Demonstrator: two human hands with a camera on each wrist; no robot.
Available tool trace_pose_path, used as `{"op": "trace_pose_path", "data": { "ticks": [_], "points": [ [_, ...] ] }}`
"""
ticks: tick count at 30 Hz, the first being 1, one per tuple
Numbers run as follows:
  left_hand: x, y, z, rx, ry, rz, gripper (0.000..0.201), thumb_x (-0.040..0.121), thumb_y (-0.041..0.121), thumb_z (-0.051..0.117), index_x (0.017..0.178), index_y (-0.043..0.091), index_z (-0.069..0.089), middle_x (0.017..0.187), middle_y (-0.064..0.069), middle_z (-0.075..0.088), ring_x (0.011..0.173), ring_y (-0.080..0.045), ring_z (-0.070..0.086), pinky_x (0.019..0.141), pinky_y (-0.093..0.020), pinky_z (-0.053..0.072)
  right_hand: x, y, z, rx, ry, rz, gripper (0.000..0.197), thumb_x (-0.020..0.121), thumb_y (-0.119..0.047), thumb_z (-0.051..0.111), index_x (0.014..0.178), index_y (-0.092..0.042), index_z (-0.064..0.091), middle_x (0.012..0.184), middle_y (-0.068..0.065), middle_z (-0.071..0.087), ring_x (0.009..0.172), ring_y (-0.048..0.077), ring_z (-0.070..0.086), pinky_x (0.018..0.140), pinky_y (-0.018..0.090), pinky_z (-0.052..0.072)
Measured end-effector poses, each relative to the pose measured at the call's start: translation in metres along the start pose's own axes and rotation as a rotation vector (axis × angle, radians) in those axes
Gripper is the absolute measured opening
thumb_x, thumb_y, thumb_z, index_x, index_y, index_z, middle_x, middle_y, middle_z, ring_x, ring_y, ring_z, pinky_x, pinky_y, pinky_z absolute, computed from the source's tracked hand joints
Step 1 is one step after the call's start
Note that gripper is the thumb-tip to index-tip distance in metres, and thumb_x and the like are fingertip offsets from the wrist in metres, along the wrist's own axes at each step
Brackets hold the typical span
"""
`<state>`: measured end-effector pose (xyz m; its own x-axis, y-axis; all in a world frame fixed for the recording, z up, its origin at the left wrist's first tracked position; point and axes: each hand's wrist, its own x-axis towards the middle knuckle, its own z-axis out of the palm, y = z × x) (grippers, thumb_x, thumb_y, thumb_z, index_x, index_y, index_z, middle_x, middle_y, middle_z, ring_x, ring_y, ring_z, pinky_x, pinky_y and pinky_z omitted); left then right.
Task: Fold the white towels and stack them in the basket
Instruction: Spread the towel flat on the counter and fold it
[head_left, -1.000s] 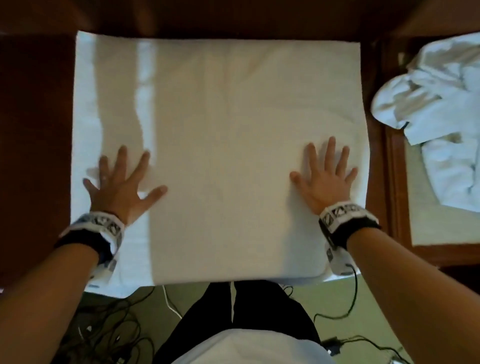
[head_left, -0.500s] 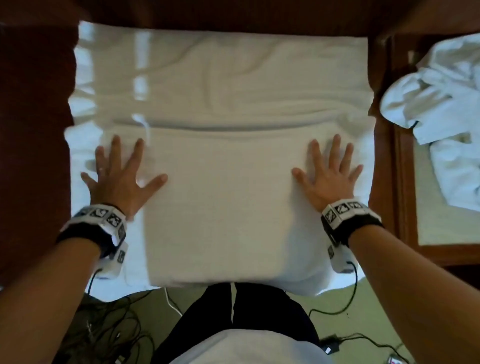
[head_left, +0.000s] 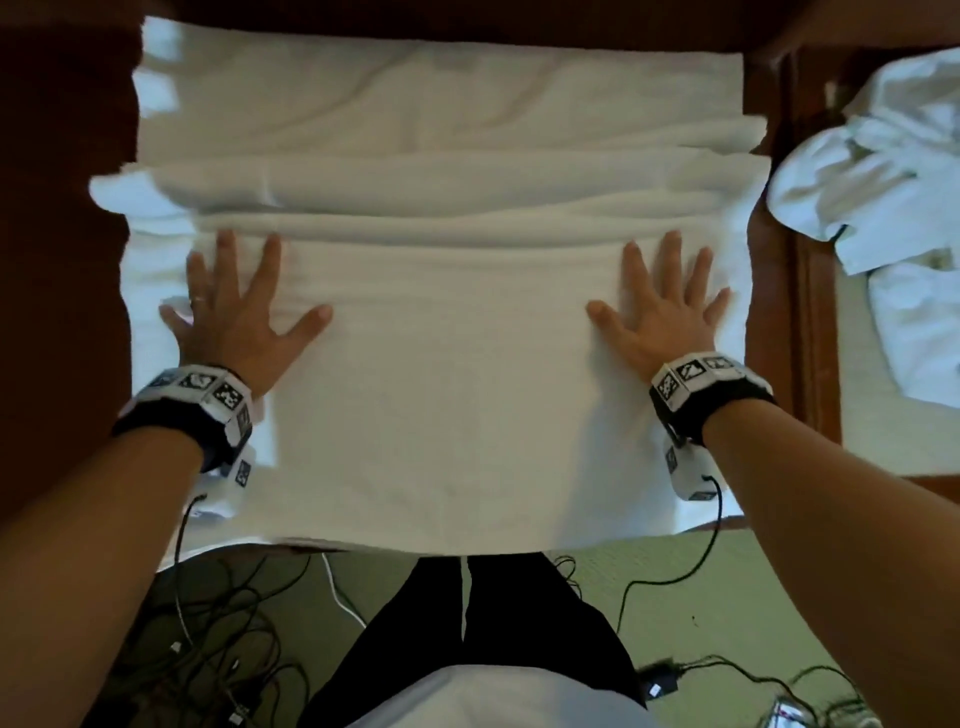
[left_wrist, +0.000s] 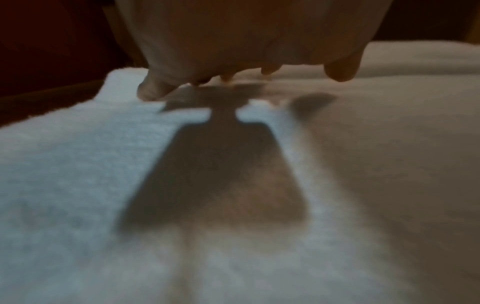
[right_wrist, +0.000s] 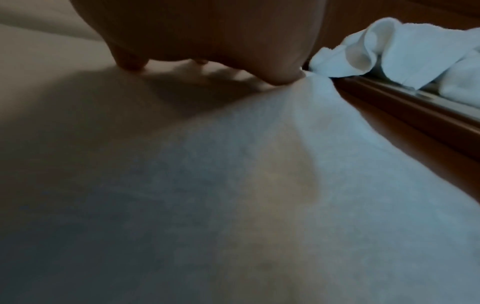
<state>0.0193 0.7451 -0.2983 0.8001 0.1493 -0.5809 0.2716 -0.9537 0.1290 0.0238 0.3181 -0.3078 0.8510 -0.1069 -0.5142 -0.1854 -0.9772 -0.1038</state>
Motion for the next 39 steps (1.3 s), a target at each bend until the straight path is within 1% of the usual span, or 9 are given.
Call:
{"op": "trace_pose_path", "data": {
  "ticks": [7,10,14,19,23,29,32,35,39],
  "points": [
    [-0.090,-0.034,0.065,0.077,-0.121,-0.018,0.090,0.071,0.098,0.004,0.144,0.057,-0.029,0.153,0.010,-0.047,0.149,-0.033,-0.027,0.114,-0.075,0.000,-0.106,0.010,0.057,-0.017,-0.076,0.023,0.081,0.085,-0.084,0.014,0.151,-0.048,-0.017,0.159,-0.003,-0.035,0.146,0.036,-0.028,0.112,0.073,0.002],
    [-0.073,-0.037,0.066,0.101,-0.062,-0.021,0.089,0.067,0.098,-0.002,0.140,0.059,-0.033,0.153,0.010,-0.047,0.150,-0.034,-0.026,0.111,-0.076,-0.001,-0.093,0.010,0.057,-0.026,-0.042,0.026,0.081,0.087,-0.083,0.019,0.150,-0.049,-0.018,0.159,-0.003,-0.035,0.146,0.037,-0.028,0.111,0.074,-0.001],
    [-0.045,-0.027,0.054,0.111,0.013,0.014,0.089,0.077,0.093,0.015,0.147,0.055,-0.024,0.161,0.008,-0.035,0.151,-0.032,-0.021,0.113,-0.074,-0.001,-0.070,0.002,0.044,0.011,-0.013,0.025,0.080,0.088,-0.080,0.025,0.151,-0.049,-0.013,0.161,-0.002,-0.030,0.147,0.035,-0.028,0.111,0.070,-0.005],
    [-0.081,-0.010,0.075,0.120,0.140,0.187,0.086,0.086,0.082,0.015,0.159,0.039,-0.001,0.168,0.000,-0.011,0.154,-0.030,-0.005,0.115,-0.070,0.007,-0.094,0.018,0.043,0.403,0.230,0.061,0.057,0.102,-0.042,0.046,0.152,-0.020,0.033,0.165,0.007,0.011,0.152,0.025,0.009,0.122,0.052,0.009],
    [-0.117,-0.002,0.121,0.165,0.074,0.235,0.084,0.086,0.080,0.006,0.159,0.038,-0.001,0.167,0.000,-0.017,0.154,-0.034,-0.006,0.115,-0.070,0.007,-0.137,0.057,0.067,0.387,0.496,0.293,0.037,0.094,-0.010,0.052,0.130,-0.004,0.058,0.143,0.020,0.045,0.127,0.042,0.041,0.106,0.046,0.035],
    [-0.120,-0.006,0.138,0.157,0.133,0.252,0.082,0.088,0.078,0.009,0.160,0.037,0.003,0.168,-0.001,-0.011,0.153,-0.038,0.000,0.112,-0.073,0.006,-0.159,0.083,0.076,0.413,0.335,0.627,0.040,0.094,-0.031,0.056,0.129,-0.011,0.051,0.131,0.019,0.048,0.120,0.040,0.046,0.099,0.050,0.041],
    [-0.120,-0.006,0.141,0.149,0.163,0.252,0.082,0.089,0.077,0.011,0.160,0.037,0.006,0.169,-0.001,-0.009,0.153,-0.038,0.001,0.112,-0.073,0.006,-0.156,0.089,0.068,0.545,0.336,0.707,0.029,0.091,-0.035,0.061,0.106,-0.010,0.059,0.119,0.018,0.059,0.112,0.038,0.055,0.094,0.043,0.045],
    [-0.121,-0.005,0.143,0.158,0.175,0.255,0.081,0.090,0.076,0.015,0.160,0.035,0.010,0.169,-0.003,-0.006,0.153,-0.039,0.005,0.111,-0.074,0.008,-0.159,0.077,0.046,0.570,0.510,0.636,0.022,0.092,-0.032,0.059,0.087,-0.011,0.057,0.111,0.014,0.058,0.102,0.034,0.055,0.083,0.035,0.039],
    [-0.120,-0.004,0.144,0.165,0.180,0.239,0.081,0.090,0.077,0.011,0.160,0.037,0.005,0.169,-0.003,-0.007,0.153,-0.038,0.003,0.111,-0.074,0.008,-0.155,0.014,0.014,0.650,0.821,0.207,0.018,0.089,-0.028,0.061,0.080,-0.017,0.050,0.088,0.007,0.053,0.079,0.027,0.052,0.072,0.028,0.035]
  ]
}}
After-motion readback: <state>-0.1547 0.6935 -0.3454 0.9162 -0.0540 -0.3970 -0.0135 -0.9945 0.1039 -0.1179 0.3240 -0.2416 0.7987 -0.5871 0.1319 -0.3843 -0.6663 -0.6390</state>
